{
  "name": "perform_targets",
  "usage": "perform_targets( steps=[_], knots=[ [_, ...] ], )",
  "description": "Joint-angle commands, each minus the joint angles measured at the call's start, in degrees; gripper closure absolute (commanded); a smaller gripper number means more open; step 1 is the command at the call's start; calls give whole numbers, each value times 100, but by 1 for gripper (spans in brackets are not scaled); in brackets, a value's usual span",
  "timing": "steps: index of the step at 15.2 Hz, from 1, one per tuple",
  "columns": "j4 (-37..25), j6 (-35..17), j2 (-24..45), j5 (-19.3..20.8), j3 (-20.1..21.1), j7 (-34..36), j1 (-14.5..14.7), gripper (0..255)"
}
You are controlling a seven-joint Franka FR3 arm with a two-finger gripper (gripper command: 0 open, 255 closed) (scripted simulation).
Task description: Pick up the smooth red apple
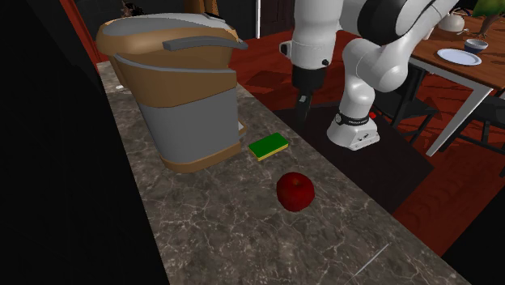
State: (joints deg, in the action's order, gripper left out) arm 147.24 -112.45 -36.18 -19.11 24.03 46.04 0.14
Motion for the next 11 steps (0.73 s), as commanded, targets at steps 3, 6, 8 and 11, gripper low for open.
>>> perform_targets(
  steps=[3,6,8,11],
  knots=[
    [-246,-580,797,-258,675,1102,-129,0],
    [-520,-1007,1480,-261,1139,1914,-307,0],
    [-739,-1295,1987,-154,1437,2495,-446,0],
    [-707,-1534,2204,-92,1533,2632,-479,0]
  ],
)
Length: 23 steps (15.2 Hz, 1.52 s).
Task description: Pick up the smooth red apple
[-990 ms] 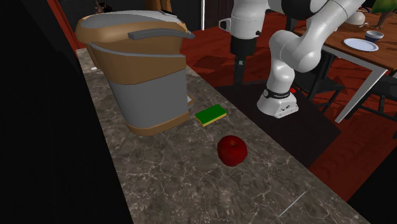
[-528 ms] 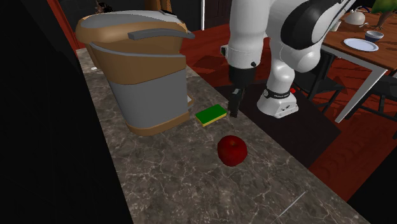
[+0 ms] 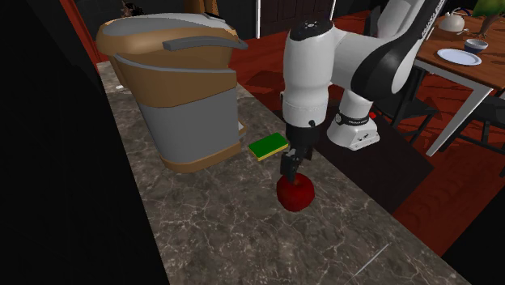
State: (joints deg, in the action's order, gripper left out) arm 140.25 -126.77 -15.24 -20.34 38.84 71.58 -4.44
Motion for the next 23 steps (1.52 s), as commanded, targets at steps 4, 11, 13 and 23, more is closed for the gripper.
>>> perform_targets(
  steps=[4,11,13,23],
  knots=[
    [135,-471,354,108,144,123,-51,0],
    [168,-619,481,165,183,160,-71,255],
    [164,-621,486,169,185,164,-73,255],
    [-25,-63,85,24,45,74,-21,255]
  ],
)
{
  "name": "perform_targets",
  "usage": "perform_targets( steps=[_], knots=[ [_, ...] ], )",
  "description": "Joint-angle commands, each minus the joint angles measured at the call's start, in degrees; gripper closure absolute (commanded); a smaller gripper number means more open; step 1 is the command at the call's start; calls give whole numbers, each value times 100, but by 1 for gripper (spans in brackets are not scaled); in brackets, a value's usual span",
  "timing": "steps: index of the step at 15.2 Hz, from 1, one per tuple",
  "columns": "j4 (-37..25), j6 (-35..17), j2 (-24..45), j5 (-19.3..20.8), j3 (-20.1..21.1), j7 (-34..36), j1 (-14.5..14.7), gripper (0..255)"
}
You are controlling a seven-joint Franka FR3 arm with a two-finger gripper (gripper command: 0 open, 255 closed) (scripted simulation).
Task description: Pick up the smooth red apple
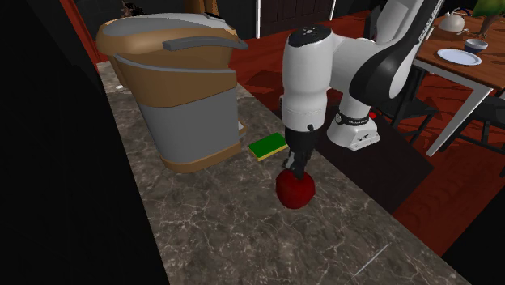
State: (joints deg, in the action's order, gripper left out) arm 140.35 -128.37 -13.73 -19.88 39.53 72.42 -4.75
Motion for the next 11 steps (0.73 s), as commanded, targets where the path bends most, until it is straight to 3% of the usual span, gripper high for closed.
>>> perform_targets(
  steps=[1,11],
  knots=[
    [-74,188,-121,-35,-46,-19,15,255],
    [-436,905,-498,-86,-230,-43,46,255]
  ],
)
